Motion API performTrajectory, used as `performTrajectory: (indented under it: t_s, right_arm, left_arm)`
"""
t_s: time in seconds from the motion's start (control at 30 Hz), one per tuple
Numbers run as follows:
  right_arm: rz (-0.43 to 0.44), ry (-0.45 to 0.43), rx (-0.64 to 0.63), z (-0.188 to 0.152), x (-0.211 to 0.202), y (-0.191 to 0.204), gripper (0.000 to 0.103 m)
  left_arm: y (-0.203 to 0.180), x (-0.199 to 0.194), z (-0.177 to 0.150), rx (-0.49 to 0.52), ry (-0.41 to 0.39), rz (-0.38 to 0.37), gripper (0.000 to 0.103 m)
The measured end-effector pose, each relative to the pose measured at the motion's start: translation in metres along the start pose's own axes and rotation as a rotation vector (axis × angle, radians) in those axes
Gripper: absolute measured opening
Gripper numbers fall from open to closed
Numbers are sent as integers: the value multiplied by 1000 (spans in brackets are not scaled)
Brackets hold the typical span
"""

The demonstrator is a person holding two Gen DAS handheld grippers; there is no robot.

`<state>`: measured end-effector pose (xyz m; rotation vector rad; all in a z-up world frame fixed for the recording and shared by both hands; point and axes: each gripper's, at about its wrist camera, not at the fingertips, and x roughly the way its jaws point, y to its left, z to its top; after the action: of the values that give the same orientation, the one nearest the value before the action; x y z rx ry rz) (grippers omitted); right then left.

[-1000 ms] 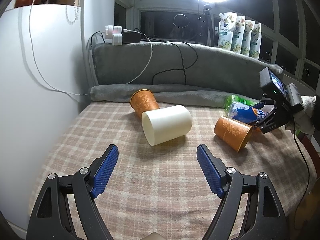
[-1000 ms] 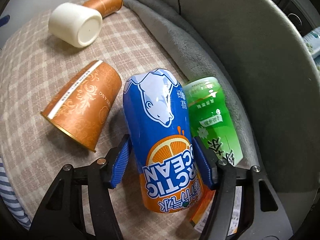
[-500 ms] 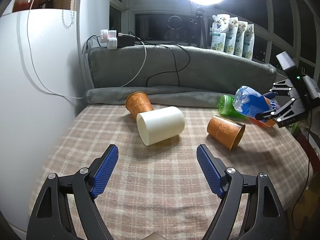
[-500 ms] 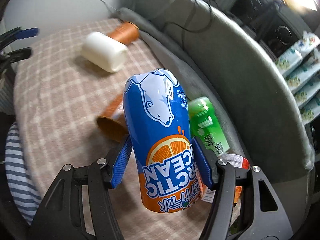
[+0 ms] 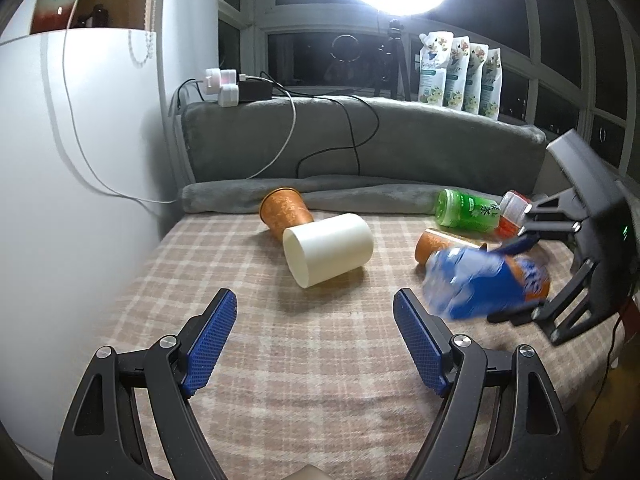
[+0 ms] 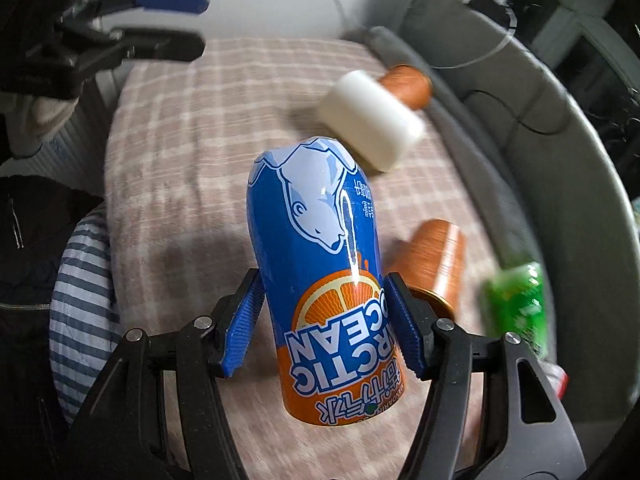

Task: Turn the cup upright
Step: 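Carry the can with the right gripper toward the left tool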

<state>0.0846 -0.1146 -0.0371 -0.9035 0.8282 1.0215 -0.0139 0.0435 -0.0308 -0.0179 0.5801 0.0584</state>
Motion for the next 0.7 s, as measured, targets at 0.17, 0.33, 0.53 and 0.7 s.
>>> performTrajectory:
  t_s: [0.17,0.33,0.53,0.7]
  right_arm:
    - [49,14,-38,5,21,15,64]
    - [72,25,-55,5,33,26,67]
    - [73,15,-36,4,34,22,69]
    - [73,-31,22,1,19,15,77]
  left_arm:
    - [5,-3,-2,15,7,9,81]
    - [6,-3,0,43,14,0,81]
    - [2,3,1,64,42,-43,81]
    - [-10,6,4,135,47,-77,81]
